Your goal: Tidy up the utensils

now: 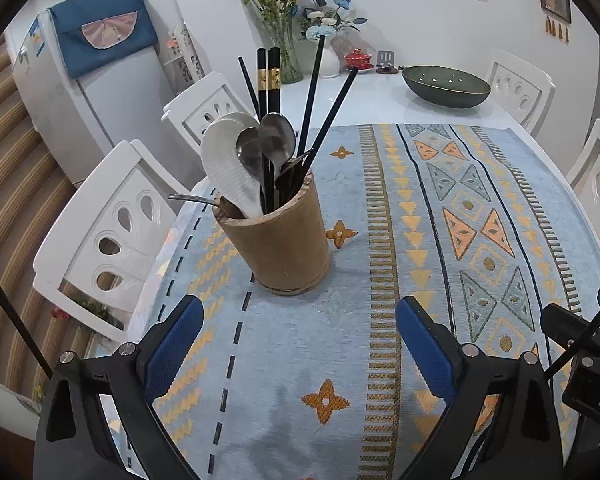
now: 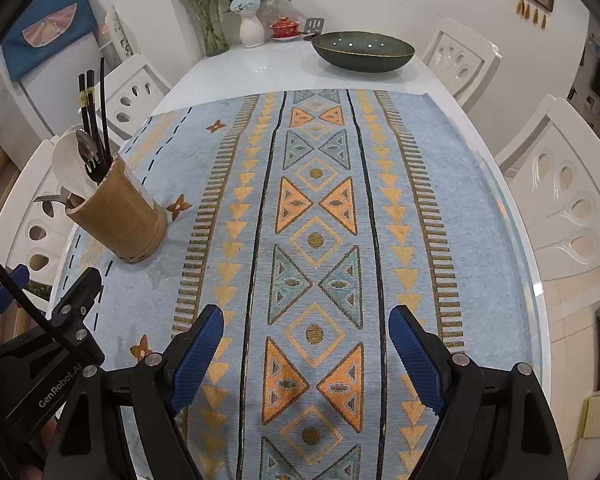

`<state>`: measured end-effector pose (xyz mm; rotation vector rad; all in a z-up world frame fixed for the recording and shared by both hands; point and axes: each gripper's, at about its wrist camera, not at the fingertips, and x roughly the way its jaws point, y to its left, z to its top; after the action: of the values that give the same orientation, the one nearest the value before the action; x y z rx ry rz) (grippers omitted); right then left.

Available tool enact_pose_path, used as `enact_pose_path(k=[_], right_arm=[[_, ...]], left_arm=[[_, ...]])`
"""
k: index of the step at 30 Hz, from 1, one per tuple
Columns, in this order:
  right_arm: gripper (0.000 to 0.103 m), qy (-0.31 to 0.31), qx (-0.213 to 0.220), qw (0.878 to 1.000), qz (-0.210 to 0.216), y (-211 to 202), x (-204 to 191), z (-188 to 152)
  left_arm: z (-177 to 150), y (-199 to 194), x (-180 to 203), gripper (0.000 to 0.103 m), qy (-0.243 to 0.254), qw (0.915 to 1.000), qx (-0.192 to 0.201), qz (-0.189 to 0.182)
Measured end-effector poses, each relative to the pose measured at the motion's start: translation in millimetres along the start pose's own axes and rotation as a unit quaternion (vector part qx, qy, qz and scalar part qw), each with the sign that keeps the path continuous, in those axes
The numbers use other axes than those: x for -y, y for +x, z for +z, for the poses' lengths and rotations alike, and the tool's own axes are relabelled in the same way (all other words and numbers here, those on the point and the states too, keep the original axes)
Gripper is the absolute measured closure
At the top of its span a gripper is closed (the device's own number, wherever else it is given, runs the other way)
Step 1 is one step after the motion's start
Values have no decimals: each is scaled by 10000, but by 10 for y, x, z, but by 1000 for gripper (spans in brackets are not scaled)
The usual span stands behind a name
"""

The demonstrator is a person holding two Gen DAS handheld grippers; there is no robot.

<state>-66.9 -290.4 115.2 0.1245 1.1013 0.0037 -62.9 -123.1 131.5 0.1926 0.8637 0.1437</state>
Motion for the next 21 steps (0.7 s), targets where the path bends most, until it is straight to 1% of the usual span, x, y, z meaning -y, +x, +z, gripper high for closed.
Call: enact_pose_path(k=[8, 10, 14, 21], right_arm=[[19, -66, -4, 10000, -28, 11, -23, 5], [19, -46, 82, 9999, -73, -13, -19, 15], [19, -31, 112, 9999, -86, -14, -1, 47], [19, -90, 14, 9999, -68, 64, -49, 70]], left_arm=[[-23, 17, 39, 6, 122, 9998, 48, 175], [-28, 27, 38, 6, 133, 9997, 44, 207], [-30, 64, 28, 6, 159, 9996, 2, 236], [-26, 167, -7, 6, 134, 9996, -99, 235]])
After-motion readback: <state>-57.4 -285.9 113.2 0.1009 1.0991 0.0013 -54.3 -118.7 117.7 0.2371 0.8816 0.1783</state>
